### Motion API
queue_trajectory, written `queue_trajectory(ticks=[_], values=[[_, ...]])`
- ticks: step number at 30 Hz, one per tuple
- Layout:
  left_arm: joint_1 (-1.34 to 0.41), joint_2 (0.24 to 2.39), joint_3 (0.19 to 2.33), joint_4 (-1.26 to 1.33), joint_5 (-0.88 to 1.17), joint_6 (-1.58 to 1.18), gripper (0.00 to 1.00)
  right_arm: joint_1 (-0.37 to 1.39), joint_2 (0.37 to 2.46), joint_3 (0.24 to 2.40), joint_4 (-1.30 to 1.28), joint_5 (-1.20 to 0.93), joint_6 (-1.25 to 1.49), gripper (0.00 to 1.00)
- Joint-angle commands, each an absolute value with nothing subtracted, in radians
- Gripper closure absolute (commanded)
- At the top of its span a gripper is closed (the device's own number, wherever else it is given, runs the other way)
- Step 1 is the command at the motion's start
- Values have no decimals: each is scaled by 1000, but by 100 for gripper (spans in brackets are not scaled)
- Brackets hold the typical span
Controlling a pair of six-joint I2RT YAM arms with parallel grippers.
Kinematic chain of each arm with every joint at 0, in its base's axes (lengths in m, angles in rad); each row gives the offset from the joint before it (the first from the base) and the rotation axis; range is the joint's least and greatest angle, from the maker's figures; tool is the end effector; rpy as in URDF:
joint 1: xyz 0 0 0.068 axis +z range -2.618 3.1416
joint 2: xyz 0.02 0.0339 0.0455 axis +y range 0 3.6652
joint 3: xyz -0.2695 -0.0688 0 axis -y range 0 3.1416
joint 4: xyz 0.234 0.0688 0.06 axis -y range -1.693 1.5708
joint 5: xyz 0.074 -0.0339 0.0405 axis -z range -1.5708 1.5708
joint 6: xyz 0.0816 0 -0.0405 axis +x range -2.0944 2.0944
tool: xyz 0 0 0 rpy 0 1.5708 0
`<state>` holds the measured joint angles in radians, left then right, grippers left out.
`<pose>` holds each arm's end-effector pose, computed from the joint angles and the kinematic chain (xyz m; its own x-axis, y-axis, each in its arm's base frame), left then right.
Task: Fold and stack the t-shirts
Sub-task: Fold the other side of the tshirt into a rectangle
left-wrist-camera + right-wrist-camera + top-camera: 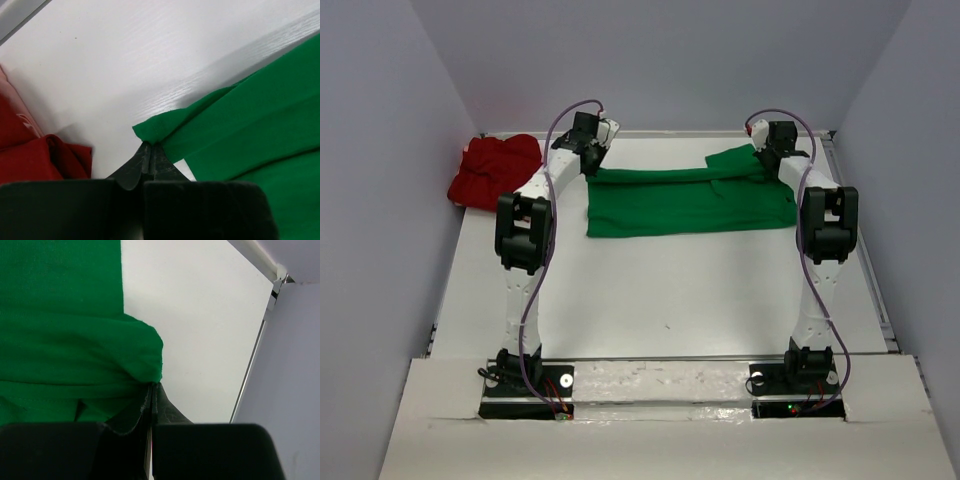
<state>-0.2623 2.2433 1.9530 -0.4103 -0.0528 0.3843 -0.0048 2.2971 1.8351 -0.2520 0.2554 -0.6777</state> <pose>0.5305 -0.1380 0.2146 -0.4947 0.5205 -0.6959 0.4374 0.8411 0.3181 0.5507 -0.0233 0.1642 -0.6328 -0.6036 -0.4850 -0.2582 0.7550 -0.6027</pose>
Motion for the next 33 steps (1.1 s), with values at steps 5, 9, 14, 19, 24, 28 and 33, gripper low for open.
queue_trajectory(ticks=[5, 9, 14, 19, 24, 28, 33], values=[[-268, 2155, 1908, -408, -32, 385, 100, -5, 2217, 1804, -203, 267, -686, 100], [-276, 2152, 1891, -407, -29, 390, 100, -5, 2217, 1793, -204, 272, -698, 100], [-287, 2160, 1876, -425, -54, 410, 100, -5, 2220, 1784, -204, 276, -701, 100], [-307, 2210, 1905, -480, -106, 433, 100, -5, 2227, 1776, -207, 282, -704, 100], [-330, 2224, 1902, -497, -106, 445, 100, -5, 2212, 1755, -216, 278, -701, 100], [-350, 2240, 1896, -509, -117, 448, 100, -5, 2217, 1738, -219, 284, -710, 100], [-368, 2261, 1902, -525, -149, 457, 100, -5, 2230, 1727, -222, 291, -719, 100]])
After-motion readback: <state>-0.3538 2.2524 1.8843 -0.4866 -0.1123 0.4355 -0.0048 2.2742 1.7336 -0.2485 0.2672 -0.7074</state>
